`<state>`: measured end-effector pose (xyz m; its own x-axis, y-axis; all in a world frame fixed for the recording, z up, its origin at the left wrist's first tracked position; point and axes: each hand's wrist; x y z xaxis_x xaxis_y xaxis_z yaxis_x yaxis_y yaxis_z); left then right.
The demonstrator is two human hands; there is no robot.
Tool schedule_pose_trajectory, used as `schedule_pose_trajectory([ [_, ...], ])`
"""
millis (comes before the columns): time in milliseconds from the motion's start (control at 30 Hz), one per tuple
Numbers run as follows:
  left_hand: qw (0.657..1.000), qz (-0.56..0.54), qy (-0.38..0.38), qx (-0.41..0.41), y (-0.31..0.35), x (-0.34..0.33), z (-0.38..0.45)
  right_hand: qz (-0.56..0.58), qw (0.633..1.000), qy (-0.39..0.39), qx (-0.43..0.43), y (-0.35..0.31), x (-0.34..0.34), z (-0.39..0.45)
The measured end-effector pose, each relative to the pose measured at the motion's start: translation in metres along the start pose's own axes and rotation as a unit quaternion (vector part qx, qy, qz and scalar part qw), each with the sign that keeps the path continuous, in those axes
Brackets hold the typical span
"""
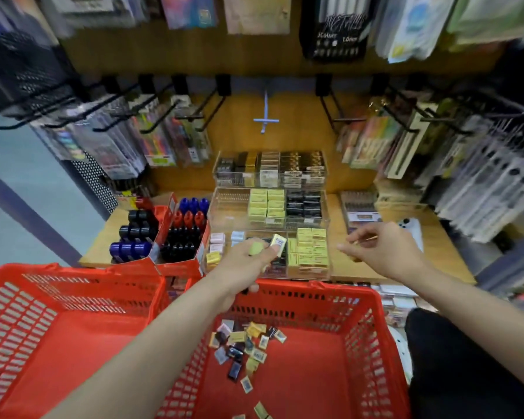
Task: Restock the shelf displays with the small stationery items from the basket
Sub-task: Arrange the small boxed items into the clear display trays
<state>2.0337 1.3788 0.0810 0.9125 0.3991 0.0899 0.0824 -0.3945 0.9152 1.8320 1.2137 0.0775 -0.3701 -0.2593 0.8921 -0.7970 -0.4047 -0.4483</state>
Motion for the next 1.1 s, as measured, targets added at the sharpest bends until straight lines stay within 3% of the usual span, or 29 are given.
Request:
schedule_pose_trajectory([
  [233, 0.998, 0.035, -0.010, 0.045, -0.016, 0.009, 0.026, 0.007, 0.997, -0.038, -0.066, 0.000, -0.063, 0.044],
  [333, 0.997, 0.057, -0.021, 0.052, -0.024, 0.011, 0.038, 0.014, 0.997, -0.014, -0.074, -0.003, -0.084, 0.054],
  [633, 0.995, 0.063, -0.057, 0.051, -0.031, -0.006, 0.058, 0.068, 0.994, -0.002, -0.085, 0.000, -0.095, 0.064],
  [967, 0.992, 0.111, -0.051, -0.012, -0.034, 0.000, 0.051, 0.074, 0.991, 0.050, -0.103, -0.005, -0.098, 0.068],
  [1100, 0.965, 0.245, -0.023, -0.092, -0.028, 0.001, 0.045, 0.086, 0.991, 0.029, -0.103, -0.004, -0.083, 0.057],
])
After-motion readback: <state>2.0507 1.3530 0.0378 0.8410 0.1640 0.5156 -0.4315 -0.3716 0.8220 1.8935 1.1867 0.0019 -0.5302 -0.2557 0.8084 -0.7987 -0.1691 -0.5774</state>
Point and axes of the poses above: each hand's wrist, its own z-axis towards the middle knuckle, its own x-axis out of the back of the hand, y = z × x, and after that the axes turned 10 degrees about -z, right-handed
